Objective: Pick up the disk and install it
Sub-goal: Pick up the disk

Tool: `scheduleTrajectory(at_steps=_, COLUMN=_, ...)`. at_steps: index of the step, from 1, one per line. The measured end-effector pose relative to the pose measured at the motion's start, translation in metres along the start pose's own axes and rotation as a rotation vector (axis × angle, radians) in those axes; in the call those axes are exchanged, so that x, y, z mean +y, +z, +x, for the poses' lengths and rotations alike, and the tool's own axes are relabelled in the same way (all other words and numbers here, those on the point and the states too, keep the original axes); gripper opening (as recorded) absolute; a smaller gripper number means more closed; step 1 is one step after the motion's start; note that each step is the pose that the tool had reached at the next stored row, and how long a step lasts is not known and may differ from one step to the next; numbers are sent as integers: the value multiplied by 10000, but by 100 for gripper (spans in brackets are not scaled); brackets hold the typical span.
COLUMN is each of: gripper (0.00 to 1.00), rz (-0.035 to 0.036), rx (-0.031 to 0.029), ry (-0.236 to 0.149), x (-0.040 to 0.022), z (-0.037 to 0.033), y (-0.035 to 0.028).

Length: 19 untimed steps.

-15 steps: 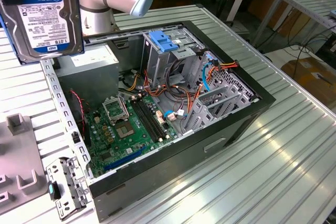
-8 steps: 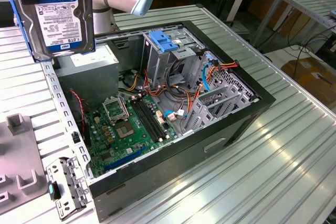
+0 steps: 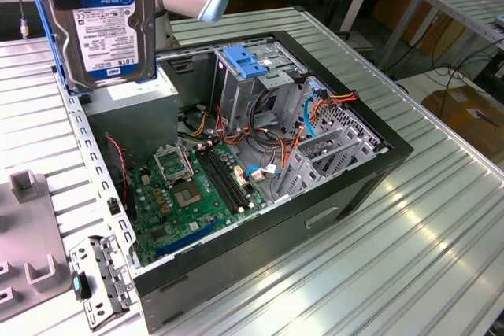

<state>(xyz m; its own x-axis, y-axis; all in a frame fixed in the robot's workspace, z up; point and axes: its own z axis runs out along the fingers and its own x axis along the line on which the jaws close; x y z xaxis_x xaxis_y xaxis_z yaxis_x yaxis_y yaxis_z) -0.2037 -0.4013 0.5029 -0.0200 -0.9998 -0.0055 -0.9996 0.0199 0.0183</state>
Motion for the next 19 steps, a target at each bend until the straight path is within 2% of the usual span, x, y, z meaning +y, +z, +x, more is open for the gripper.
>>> scheduleTrajectory(at_steps=5, gripper=37, rz=0, rx=1, ry=0, x=-149, z=30, y=0)
scheduleTrajectory(at_steps=12, gripper=37, rz=0, rx=0, ry=-1, x=-397, z=48, y=1)
scheduleTrajectory(at_steps=13, gripper=37, rz=-1, rx=1, ry=0, x=-476, z=51, y=0)
scheduleTrajectory(at_steps=15, gripper=37, rz=1, rx=0, ry=-1, x=-568, z=54, y=1)
scheduleTrajectory(at_steps=17, gripper=37, rz=-1, rx=1, ry=0, x=-688, z=56, y=0)
scheduleTrajectory(at_steps=19, gripper=37, rz=0, rx=0, ry=-1, x=-749, z=59, y=2)
